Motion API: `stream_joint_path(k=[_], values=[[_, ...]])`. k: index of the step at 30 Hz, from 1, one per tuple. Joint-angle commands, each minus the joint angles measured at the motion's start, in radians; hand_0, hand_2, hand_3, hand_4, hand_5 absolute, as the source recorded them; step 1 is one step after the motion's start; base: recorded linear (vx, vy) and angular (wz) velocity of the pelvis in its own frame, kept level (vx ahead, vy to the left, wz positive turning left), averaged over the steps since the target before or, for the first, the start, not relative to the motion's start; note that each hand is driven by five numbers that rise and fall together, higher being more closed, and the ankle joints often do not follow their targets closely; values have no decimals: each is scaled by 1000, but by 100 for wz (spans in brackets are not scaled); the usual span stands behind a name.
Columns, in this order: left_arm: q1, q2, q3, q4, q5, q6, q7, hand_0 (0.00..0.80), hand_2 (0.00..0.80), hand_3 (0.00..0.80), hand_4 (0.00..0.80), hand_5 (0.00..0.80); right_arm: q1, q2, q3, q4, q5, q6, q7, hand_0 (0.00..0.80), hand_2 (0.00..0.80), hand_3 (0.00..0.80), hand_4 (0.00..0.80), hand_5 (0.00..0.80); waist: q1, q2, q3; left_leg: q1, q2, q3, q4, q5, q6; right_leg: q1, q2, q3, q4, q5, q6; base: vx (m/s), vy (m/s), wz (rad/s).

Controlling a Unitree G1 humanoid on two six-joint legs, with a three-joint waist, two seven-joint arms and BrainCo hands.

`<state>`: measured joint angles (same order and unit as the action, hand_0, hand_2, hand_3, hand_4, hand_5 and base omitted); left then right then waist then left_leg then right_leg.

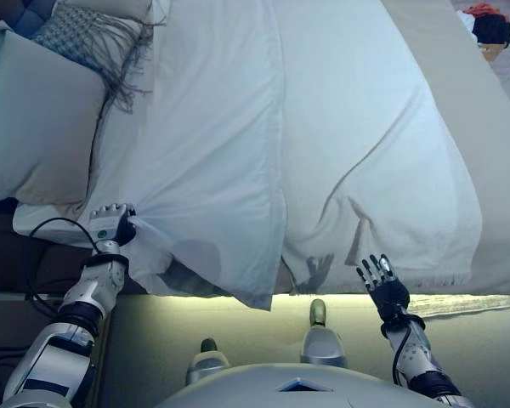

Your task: Make the bed neatly

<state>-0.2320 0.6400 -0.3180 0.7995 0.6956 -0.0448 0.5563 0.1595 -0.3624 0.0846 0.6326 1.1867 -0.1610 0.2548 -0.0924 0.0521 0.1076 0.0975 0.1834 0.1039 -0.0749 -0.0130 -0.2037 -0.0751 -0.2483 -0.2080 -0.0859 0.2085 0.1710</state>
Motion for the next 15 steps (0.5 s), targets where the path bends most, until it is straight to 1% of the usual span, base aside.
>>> stream_joint_path(k=[1, 5, 9, 10, 11, 12, 15], values=[[72, 194, 127, 72, 7, 34, 19, 800, 800, 800, 800, 800, 32, 14, -72, -80, -31, 4, 20, 0, 0, 0, 0, 0, 64, -29, -35, -108, -49, 18, 54, 53, 104, 65, -74, -10, 110, -132, 64, 55, -8, 3], [98, 146, 122, 58, 25, 28, 19, 800, 800, 800, 800, 800, 42, 28, -71, -103, -35, 2, -7, 0, 0, 0, 0, 0, 79, -33, -35, -108, -49, -3, 53, 50, 106, 74, -64, -11, 107, -139, 64, 40, -25, 2], [120, 114, 128, 59, 20, 15, 28, 800, 800, 800, 800, 800, 47, 35, -80, -108, -35, -1, -17, 0, 0, 0, 0, 0, 88, -36, -31, -111, -47, -16, 51, 52, 104, 75, -59, -15, 109, -142, 63, 17, -24, 7], [121, 105, 127, 66, 9, 9, 41, 615, 615, 615, 615, 615, 47, 35, -80, -113, -34, 1, -20, 0, 0, 0, 0, 0, 88, -38, -30, -112, -46, -17, 53, 51, 104, 73, -57, -14, 110, -144, 63, -3, -14, 4], [121, 102, 128, 69, 8, 9, 44, 60, 60, 60, 60, 60, 48, 35, -80, -114, -34, 1, -20, 0, 0, 0, 0, 0, 88, -39, -29, -113, -45, -17, 54, 51, 104, 72, -57, -13, 110, -144, 63, 0, 0, 0], [118, 92, 128, 82, 1, 10, 35, 0, 0, 0, 0, 0, 50, 37, -83, -117, -36, 4, -18, 0, 0, 0, 0, 0, 87, -41, -25, -117, -44, -19, 58, 49, 103, 68, -55, -11, 112, -146, 63, 0, 0, 0], [131, 62, 127, 85, -4, 10, 39, 0, 0, 0, 0, 0, 51, 38, -84, -129, -37, 9, -26, 0, 0, 0, 0, 0, 89, -43, -18, -123, -44, -25, 62, 50, 104, 61, -53, -7, 115, -145, 61, -16, -17, 7]])
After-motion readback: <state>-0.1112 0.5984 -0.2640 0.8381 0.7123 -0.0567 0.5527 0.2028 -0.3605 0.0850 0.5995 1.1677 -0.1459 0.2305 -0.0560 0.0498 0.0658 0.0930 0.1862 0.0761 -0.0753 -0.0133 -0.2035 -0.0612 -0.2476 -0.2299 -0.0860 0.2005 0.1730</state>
